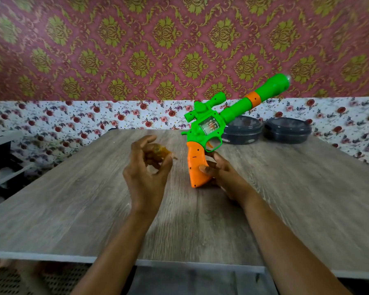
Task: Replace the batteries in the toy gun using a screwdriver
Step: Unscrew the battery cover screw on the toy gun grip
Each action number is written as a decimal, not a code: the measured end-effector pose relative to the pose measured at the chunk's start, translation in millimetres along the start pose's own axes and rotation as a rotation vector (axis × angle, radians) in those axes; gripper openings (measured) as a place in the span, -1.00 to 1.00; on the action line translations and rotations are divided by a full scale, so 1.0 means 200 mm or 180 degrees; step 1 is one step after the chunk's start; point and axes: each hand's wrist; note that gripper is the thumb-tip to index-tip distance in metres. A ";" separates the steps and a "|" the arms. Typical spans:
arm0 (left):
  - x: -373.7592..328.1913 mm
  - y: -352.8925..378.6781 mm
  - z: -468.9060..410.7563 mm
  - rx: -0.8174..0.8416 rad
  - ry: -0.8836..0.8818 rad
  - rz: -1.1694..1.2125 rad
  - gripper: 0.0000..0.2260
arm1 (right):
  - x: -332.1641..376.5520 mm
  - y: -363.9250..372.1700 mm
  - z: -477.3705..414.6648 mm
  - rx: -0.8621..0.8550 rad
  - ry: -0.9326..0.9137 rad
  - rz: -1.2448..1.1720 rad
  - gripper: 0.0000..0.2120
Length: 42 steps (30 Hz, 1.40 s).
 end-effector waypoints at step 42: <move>0.01 0.05 0.05 0.0833 0.0738 -0.0158 -0.75 | -0.01 -0.01 -0.02 0.0100 0.0087 -0.0092 -0.66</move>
Point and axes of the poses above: each hand's wrist, its own z-axis away from the middle knuckle, its own y-axis out of the palm, x = y × z, and after that the axes turned 12 degrees about y, right-handed
